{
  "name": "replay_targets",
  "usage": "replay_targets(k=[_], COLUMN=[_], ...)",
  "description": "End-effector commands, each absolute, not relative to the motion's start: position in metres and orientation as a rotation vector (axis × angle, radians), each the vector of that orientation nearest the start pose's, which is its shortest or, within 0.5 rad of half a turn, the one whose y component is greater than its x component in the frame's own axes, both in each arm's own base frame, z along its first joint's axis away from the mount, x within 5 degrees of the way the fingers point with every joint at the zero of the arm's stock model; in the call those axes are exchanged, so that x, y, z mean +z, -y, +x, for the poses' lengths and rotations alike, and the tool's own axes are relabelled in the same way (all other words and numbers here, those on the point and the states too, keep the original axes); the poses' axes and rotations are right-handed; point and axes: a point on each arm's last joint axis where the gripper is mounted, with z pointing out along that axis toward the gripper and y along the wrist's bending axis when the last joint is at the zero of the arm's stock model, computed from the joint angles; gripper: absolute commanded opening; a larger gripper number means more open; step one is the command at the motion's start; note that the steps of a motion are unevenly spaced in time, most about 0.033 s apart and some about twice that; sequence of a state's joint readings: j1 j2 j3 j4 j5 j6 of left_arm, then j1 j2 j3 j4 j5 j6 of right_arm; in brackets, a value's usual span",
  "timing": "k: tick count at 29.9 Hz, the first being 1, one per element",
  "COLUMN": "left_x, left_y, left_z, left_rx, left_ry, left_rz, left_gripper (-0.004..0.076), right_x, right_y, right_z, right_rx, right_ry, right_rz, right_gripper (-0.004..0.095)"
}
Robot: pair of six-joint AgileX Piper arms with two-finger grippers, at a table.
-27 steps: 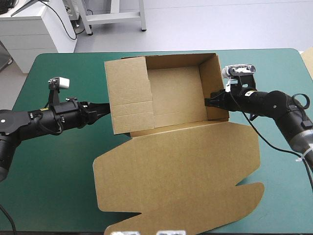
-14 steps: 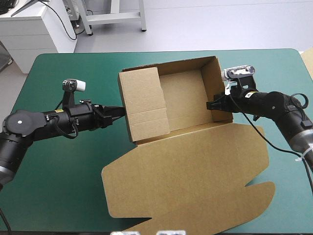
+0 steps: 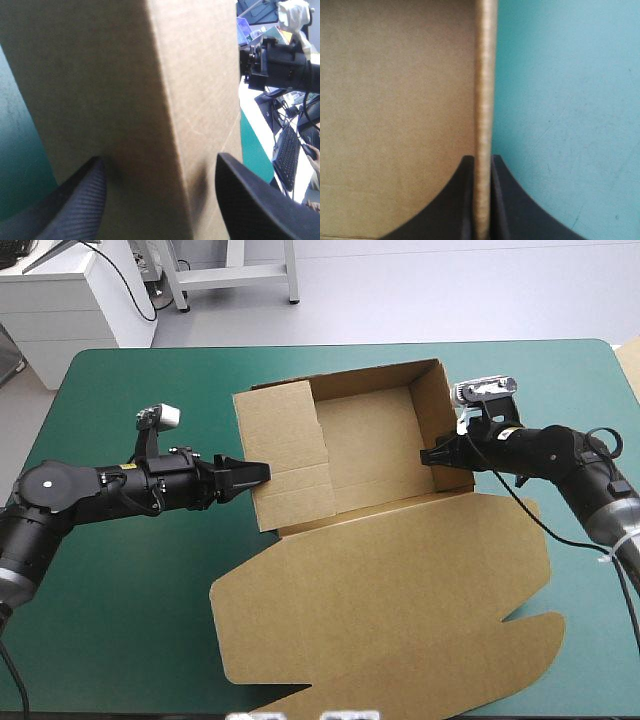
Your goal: Fold the box
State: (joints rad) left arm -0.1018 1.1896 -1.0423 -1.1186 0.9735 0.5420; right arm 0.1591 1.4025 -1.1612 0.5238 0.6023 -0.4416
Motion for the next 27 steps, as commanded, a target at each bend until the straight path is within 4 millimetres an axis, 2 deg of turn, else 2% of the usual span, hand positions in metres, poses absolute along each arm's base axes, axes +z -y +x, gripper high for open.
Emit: replay_targets(k=[1,10,13,22,27], left_x=[0.38,0.369,0.363,0.329,0.325], left_y=[0.099,0.127,0.133,0.154,0.155], left_z=[0.226,0.227,0.231,0.246,0.252], left_rx=[-1.187,-1.046,-1.027,-1.001,-0.993], left_ry=[-2.136,-2.176,-2.208,-2.399,-2.395], left_rz=[0.236,0.283,0.217,0.098,0.05], left_gripper=[0.0454,0.0453,0.0453,0.0445,0.0405], right_x=[0.36,0.359,0.359,0.358,0.357], right_y=[-0.072,-0.072,-0.073,-0.101,-0.104], right_z=[0.299,0.299,0.298,0.291,0.289], right_rx=[0.43,0.421,0.423,0.384,0.393], right_ry=[-2.127,-2.131,-2.132,-2.127,-2.15], right_rz=[-0.265,-0.271,-0.275,-0.366,-0.338], right_gripper=[-0.0013,-0.0009,0.0,0.0,0.0])
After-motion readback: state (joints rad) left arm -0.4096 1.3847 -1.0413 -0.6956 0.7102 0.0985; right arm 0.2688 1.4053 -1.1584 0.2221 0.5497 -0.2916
